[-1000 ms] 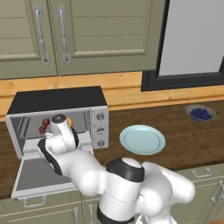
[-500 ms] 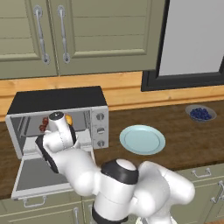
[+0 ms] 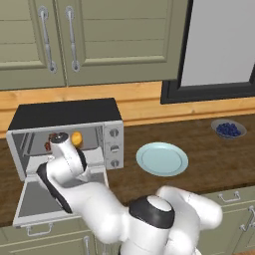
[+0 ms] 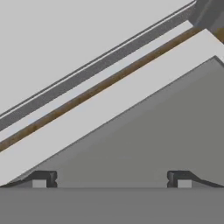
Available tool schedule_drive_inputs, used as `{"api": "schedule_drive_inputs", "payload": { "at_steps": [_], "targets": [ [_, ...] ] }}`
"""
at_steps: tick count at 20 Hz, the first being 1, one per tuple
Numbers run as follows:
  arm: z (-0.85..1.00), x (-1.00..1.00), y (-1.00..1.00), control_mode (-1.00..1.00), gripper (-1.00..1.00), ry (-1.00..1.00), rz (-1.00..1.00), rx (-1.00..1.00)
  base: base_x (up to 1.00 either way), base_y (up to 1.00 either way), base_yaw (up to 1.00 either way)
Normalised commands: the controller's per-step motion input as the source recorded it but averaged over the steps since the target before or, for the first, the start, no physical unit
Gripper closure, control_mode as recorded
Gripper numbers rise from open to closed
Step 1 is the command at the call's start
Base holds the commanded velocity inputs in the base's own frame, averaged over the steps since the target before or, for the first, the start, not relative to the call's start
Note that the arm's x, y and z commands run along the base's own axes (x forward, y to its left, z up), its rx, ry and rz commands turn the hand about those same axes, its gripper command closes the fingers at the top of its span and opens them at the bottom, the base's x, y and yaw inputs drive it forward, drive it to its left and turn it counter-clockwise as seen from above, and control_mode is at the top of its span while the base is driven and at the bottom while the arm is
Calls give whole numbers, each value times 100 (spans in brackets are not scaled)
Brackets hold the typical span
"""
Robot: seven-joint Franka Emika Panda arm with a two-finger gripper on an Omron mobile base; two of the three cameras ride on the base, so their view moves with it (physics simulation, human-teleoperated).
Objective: Pick up the kebab skewer and baguette bread, and place them inside the toaster oven. Close the toaster oven door and start by setting the timer.
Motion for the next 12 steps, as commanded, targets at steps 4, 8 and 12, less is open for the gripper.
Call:
{"api": "schedule_drive_inputs", "payload": {
  "at_steps": [4, 8, 12],
  "targets": [
    [8, -100, 0, -100, -100, 0, 13, 0, 0, 0, 0],
    [0, -100, 0, -100, -100, 1, 24, 0, 0, 0, 0],
    [-5, -100, 0, -100, -100, 3, 27, 0, 0, 0, 0]
  ]
}}
